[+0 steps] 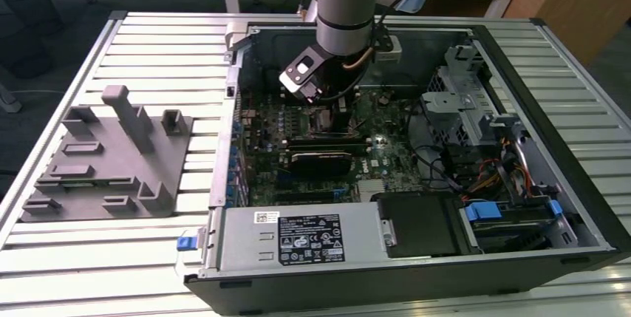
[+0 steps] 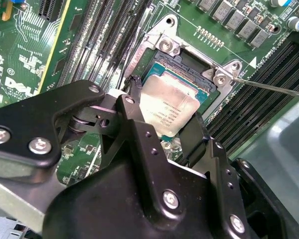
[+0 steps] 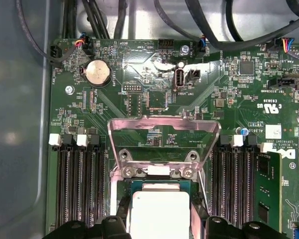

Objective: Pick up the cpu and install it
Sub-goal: 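Place the cpu into insertion slot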

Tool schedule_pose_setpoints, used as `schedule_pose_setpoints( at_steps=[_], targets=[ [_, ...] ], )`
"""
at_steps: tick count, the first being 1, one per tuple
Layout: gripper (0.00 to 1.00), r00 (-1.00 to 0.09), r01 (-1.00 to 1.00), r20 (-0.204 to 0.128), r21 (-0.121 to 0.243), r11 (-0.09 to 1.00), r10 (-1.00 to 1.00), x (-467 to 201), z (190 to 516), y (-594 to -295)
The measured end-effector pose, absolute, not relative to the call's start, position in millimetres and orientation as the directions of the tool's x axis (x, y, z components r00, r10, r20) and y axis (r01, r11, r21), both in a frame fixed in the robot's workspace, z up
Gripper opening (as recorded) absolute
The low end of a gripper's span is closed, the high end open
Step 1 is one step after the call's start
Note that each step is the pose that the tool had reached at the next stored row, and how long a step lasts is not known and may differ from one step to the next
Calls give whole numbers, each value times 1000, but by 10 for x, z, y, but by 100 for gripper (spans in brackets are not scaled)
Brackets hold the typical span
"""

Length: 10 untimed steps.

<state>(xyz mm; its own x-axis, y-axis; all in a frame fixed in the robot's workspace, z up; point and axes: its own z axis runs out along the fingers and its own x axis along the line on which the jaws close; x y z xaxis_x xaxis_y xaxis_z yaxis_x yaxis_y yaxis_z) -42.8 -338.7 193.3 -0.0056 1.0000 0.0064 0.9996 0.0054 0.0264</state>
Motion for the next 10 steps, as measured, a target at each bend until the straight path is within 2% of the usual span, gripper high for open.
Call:
schedule_pose_setpoints(
  at_steps=[8,9,10],
  targets=[
    [55,-6,1000,6,26,5,1000,-428,1931,-3387],
    [62,-6,1000,7,26,5,1000,-428,1930,-3387],
    [62,-6,1000,6,26,5,1000,-428,1930,-3387]
  ],
)
